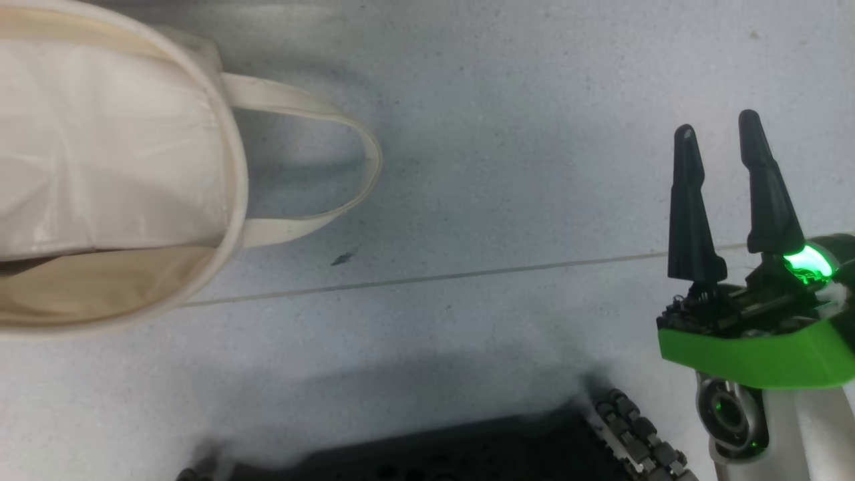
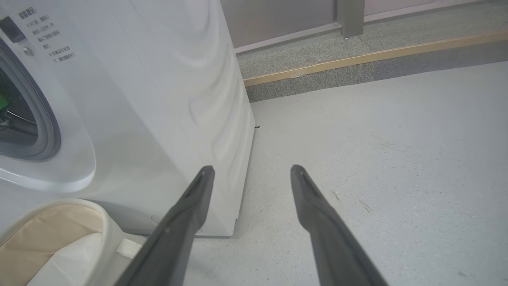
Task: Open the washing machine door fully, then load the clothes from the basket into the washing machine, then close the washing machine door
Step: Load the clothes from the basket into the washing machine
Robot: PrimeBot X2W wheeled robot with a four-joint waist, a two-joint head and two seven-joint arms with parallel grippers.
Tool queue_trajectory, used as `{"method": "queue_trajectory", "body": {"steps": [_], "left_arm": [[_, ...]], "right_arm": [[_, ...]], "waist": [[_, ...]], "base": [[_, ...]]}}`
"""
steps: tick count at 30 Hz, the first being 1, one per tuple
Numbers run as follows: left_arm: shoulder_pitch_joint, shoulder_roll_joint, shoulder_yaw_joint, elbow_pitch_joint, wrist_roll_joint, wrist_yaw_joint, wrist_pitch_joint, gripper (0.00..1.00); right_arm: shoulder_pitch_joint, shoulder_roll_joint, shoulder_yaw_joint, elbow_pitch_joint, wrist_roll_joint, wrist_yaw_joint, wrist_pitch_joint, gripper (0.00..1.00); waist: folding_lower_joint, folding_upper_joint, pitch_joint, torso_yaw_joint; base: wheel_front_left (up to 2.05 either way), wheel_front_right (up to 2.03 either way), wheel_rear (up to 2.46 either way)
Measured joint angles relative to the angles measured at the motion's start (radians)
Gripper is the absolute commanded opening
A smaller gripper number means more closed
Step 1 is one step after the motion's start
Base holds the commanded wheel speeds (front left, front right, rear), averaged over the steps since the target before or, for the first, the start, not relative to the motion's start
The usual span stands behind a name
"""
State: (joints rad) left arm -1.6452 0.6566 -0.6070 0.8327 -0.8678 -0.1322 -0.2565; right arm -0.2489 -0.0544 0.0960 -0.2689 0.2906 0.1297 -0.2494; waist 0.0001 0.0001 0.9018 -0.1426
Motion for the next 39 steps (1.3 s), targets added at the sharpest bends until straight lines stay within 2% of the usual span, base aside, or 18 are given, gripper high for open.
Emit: {"method": "queue_trajectory", "body": {"steps": [7, 13, 19, 20, 26, 30, 39], "left_arm": [[0.014, -0.014, -0.116, 0.040, -0.143, 0.000, 0.024, 1.00], [0.132, -0.016, -0.217, 0.032, -0.260, 0.000, 0.088, 1.00], [0.233, -0.015, -0.319, 0.032, -0.275, 0.000, 0.060, 1.00], [0.279, -0.020, -0.338, 0.017, -0.309, 0.000, 0.038, 1.00], [0.405, -0.032, -0.335, 0.025, -0.355, 0.000, 0.009, 1.00], [0.523, -0.068, -0.287, 0.015, -0.400, -0.001, 0.008, 1.00], [0.745, -0.120, -0.106, -0.019, -0.302, 0.000, 0.007, 1.00]], "right_arm": [[0.000, 0.000, -0.007, 0.023, -0.008, 0.000, 0.001, 1.00], [-0.019, 0.000, 0.006, 0.065, -0.008, 0.000, 0.015, 1.00], [-0.034, 0.000, 0.022, 0.128, -0.007, 0.000, 0.026, 1.00], [-0.032, 0.000, 0.020, 0.159, -0.007, 0.000, 0.037, 1.00], [-0.022, 0.000, 0.020, 0.211, 0.002, 0.000, 0.047, 1.00], [0.008, 0.000, 0.022, 0.249, 0.014, 0.000, 0.056, 1.00], [0.070, 0.000, 0.023, 0.284, 0.047, 0.000, 0.065, 1.00]], "waist": [[0.0000, 0.0000, -0.053, 0.022], [-0.0001, 0.0000, -0.127, 0.042], [-0.0002, 0.0000, -0.224, 0.057], [-0.0001, 0.0000, -0.279, 0.067], [-0.0002, 0.0000, -0.398, 0.093], [-0.0002, 0.0000, -0.482, 0.108], [-0.0003, 0.0000, -0.652, 0.148]], "base": [[0.00, 0.00, 0.00], [0.00, 0.00, 0.00], [0.00, 0.00, 0.00], [0.00, 0.00, 0.00], [0.00, 0.00, 0.00], [0.00, 0.00, 0.00], [0.00, 0.00, 0.00]]}}
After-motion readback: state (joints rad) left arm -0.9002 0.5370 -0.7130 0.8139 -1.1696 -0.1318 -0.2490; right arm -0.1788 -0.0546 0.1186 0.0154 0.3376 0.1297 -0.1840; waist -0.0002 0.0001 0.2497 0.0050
